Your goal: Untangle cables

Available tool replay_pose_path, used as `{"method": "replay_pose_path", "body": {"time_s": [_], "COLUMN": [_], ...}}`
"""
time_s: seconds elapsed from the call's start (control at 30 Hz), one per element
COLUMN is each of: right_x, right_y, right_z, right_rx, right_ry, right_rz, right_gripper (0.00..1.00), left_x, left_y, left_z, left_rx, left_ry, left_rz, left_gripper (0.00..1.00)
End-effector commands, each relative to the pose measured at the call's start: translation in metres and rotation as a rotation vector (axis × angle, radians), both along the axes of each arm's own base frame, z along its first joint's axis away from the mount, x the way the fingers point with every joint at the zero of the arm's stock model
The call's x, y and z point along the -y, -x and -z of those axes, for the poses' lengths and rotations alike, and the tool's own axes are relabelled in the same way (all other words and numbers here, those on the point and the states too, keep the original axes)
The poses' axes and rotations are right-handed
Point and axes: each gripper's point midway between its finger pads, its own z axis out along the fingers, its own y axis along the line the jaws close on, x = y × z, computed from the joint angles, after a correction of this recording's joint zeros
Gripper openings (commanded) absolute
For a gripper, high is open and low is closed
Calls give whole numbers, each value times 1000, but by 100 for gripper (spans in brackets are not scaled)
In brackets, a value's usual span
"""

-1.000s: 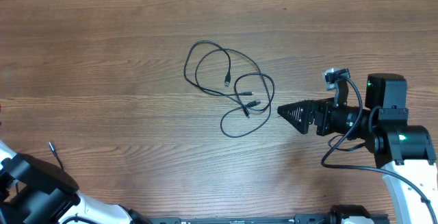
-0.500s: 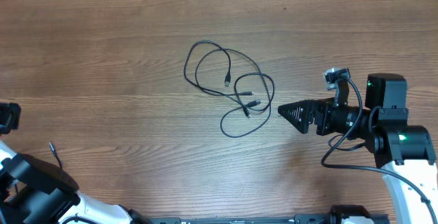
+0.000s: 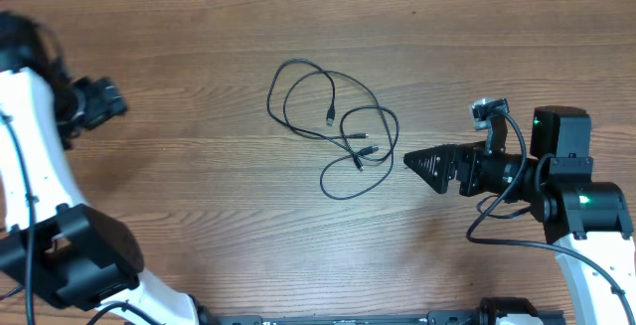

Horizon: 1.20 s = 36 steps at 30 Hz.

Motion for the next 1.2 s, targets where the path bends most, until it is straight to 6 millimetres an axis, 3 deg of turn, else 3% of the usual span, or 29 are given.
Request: {"method": "replay_pose_path", "body": {"time_s": [0.0,0.07,0.1,0.17,0.27,0.37,0.5,0.63,0.83,1.17], "right_x": [-1,-1,-1,-1,-1,-1,-1,-1,-1,-1], "right_y": [-2,-2,-2,-2,-1,0,0,0,0,0], "right_z": [-10,-10,-10,-10,-9,-8,-8,-8,-8,-8], "right_rx": [34,34,34,34,27,20,20,19,19,20], "right_ry": [1,1,1,1,1,1,2,2,2,2], "right_rz": [-7,-7,-7,-7,-7,-7,-7,-7,-6,-6], "right_gripper": [100,100,100,100,100,100,100,100,100,100], "left_x": [62,102,140,169,229,269,311,350,369,370], "left_y": [-32,-47,-58,-66,-78,-78,-73,-66,-65,-53], "left_z": [-1,-2,-4,-7,-6,10,53,115,143,157], "left_rx": [35,66,105,139,201,185,94,-16,-38,-102], "left_ry": [-8,-16,-21,-25,-22,-3,16,41,60,53], "left_rz": [282,401,498,569,689,752,827,787,684,662], "left_gripper": [100,100,100,100,100,100,100,100,100,100]}}
